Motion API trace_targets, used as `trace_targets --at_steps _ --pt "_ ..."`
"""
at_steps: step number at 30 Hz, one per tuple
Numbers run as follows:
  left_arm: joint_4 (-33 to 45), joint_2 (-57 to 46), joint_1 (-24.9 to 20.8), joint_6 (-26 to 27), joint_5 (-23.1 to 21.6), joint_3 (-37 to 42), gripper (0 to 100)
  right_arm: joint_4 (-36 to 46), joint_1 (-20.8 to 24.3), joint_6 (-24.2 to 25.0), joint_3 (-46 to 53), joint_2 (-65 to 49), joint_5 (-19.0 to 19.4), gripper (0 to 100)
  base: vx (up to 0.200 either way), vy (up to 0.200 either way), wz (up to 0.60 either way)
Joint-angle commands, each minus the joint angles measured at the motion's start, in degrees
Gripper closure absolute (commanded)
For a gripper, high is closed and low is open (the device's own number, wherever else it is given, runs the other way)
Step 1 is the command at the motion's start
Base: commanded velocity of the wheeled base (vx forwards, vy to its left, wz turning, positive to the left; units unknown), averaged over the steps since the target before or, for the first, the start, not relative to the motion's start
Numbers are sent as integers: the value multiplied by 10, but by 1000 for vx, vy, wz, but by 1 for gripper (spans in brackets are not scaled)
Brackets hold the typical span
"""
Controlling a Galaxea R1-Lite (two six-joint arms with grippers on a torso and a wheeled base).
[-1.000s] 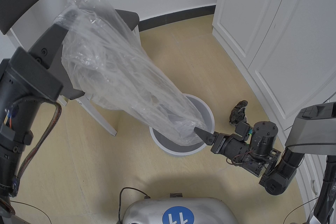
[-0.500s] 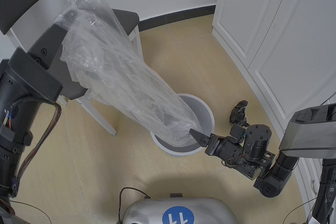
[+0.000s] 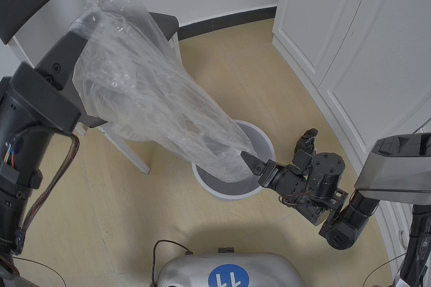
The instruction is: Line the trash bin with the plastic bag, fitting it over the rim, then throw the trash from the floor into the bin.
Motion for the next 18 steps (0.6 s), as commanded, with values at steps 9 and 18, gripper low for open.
trace_targets --at_steps 9,18 --pt "0 1 0 0 0 0 100 -10 -4 0 -25 27 -17 0 0 0 0" --pt "0 1 0 0 0 0 100 -10 -2 5 -29 32 -17 0 0 0 0"
